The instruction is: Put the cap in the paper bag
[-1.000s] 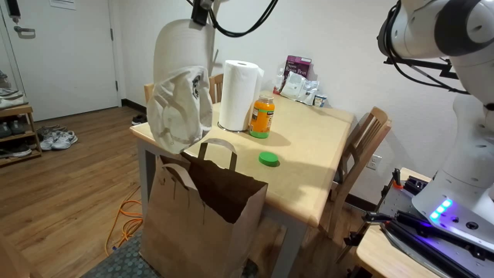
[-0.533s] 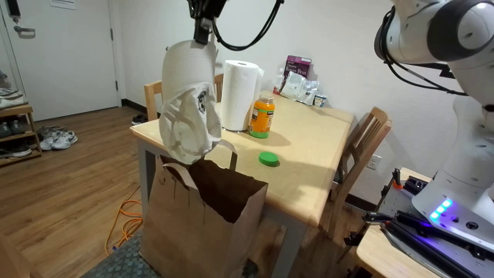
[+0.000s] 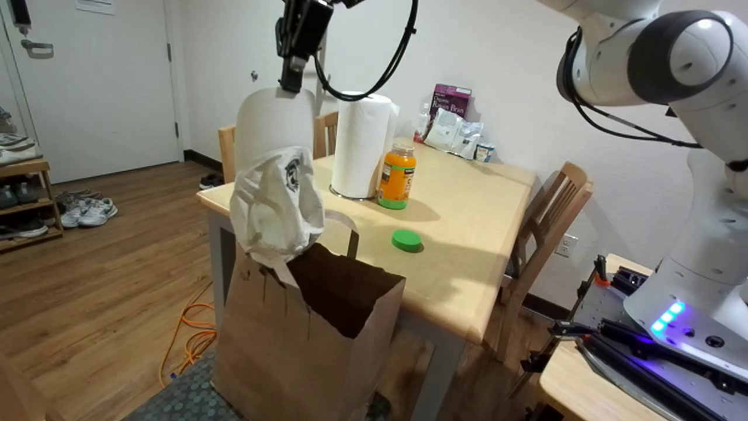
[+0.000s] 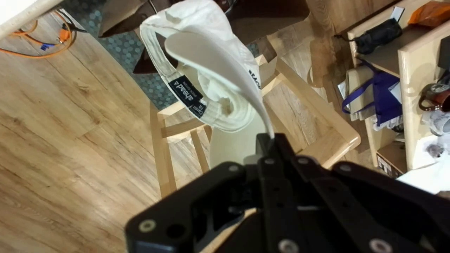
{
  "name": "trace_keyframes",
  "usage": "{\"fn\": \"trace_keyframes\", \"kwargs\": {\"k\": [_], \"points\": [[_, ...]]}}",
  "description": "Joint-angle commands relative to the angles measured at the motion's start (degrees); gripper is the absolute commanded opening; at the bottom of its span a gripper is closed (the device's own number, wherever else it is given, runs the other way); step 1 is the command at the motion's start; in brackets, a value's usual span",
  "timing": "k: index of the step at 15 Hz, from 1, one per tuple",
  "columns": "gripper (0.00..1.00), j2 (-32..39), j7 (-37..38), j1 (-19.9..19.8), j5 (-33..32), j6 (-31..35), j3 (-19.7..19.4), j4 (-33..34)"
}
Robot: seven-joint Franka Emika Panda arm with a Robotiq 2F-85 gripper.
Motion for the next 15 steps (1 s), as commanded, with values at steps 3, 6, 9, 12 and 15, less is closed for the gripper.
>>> {"fn": "trace_keyframes", "kwargs": {"k": [3, 6, 9, 12, 15], "points": [[0.01, 3.19, 2.87, -0.4, 2.5, 5.75, 2.62, 0.75], [0.01, 2.48, 8.08, -0.06, 3.03, 3.21, 2.72, 0.06], [0.01, 0.61, 13.75, 0.97, 2.58, 1.66, 2.25, -0.43], [0.01, -0.36, 18.78, 2.4, 2.41, 2.28, 1.91, -0.56], [0.01, -0.94, 25.67, 3.99, 1.87, 3.33, 0.99, -0.74]]}}
